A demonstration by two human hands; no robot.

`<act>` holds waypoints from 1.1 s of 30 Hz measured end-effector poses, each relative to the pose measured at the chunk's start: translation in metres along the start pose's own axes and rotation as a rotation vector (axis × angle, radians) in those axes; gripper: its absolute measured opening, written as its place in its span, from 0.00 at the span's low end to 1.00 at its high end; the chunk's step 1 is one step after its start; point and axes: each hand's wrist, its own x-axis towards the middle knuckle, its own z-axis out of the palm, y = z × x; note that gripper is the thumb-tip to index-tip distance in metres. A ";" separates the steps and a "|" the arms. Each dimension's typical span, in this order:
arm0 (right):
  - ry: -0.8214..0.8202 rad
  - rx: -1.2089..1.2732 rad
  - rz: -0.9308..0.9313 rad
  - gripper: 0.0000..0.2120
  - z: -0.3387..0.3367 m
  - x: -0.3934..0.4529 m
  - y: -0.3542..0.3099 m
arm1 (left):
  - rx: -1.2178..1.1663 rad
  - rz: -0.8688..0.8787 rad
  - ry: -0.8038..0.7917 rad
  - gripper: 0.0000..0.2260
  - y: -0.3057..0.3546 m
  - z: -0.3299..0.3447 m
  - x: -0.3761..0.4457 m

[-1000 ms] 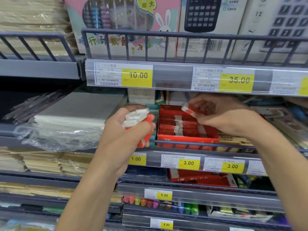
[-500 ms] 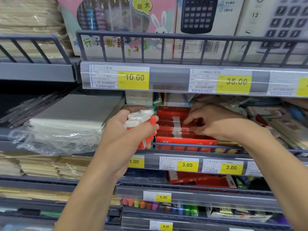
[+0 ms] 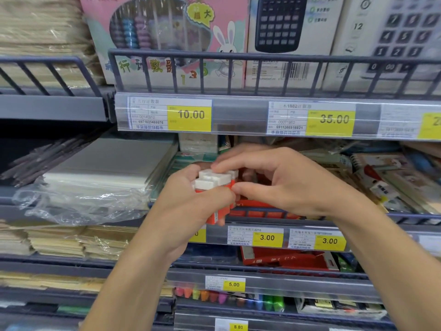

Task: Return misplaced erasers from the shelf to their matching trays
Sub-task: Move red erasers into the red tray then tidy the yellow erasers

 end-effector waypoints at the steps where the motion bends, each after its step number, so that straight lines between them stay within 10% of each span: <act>1: 0.004 -0.001 0.011 0.16 0.000 0.000 0.000 | -0.007 -0.008 0.004 0.17 0.000 -0.001 -0.001; 13: 0.180 0.002 0.352 0.10 -0.013 0.000 0.043 | -0.121 0.010 0.175 0.10 0.000 -0.022 -0.006; 33: 0.027 -0.151 0.269 0.07 0.005 0.013 0.048 | -0.006 -0.012 0.064 0.08 -0.006 -0.013 -0.009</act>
